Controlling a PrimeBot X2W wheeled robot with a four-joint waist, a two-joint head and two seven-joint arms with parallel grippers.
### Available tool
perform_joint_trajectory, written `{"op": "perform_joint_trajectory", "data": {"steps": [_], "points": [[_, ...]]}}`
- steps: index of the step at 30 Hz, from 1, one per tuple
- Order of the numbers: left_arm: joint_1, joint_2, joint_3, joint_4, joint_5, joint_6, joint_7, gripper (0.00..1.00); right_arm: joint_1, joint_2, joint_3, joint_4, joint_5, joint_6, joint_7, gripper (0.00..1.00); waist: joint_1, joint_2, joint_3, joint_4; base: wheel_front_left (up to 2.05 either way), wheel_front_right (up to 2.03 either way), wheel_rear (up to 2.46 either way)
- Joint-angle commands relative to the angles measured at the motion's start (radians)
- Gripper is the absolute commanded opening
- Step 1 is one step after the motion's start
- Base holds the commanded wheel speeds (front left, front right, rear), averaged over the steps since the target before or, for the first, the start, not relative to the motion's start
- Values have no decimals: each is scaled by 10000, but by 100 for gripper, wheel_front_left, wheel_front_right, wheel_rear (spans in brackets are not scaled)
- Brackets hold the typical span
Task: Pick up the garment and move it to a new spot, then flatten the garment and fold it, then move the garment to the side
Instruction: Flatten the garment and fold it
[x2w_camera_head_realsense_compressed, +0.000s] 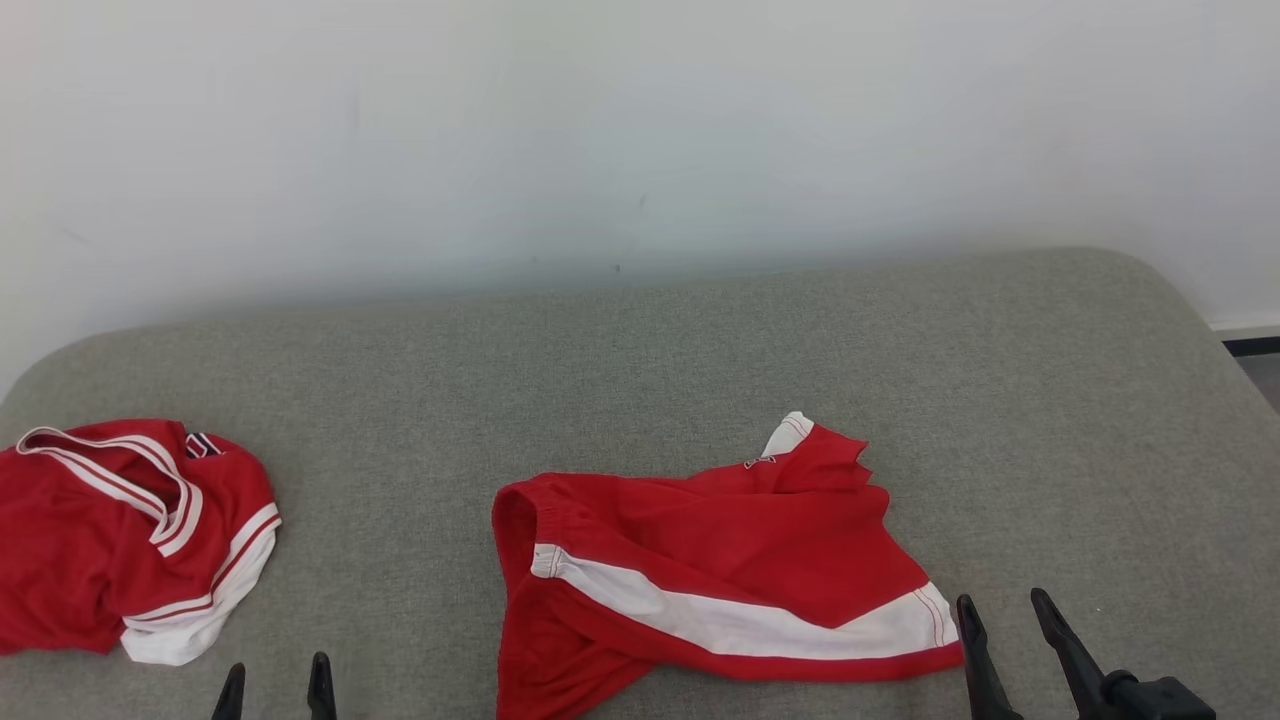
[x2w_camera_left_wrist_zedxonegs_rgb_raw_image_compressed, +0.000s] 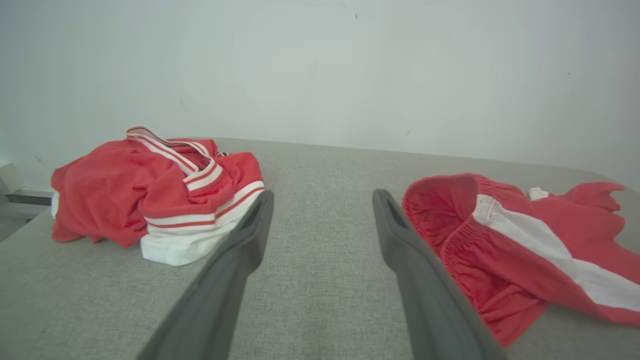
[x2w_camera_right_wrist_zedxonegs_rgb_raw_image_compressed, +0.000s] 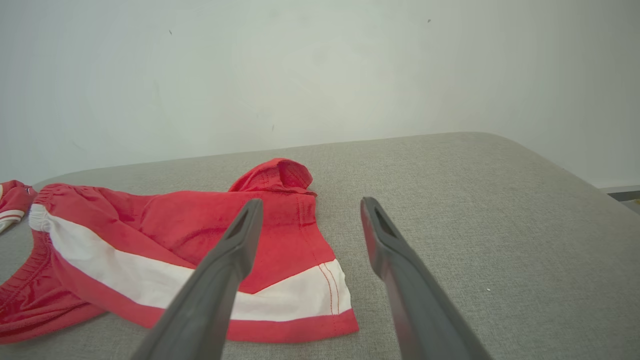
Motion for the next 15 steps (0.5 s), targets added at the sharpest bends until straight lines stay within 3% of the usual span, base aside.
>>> {"op": "perform_joint_trajectory", "data": {"steps": [1, 15], "points": [[163, -64, 59, 66, 188, -34, -34, 100, 92, -74, -30, 86, -62, -19, -45, 100, 0, 1, -84, 66, 0, 0, 0], [347, -211, -30, 689, 549, -155, -35, 100, 275, -112, -57, 568, -126, -19, -159, 100, 0, 1, -214, 57, 0, 0, 0]]}}
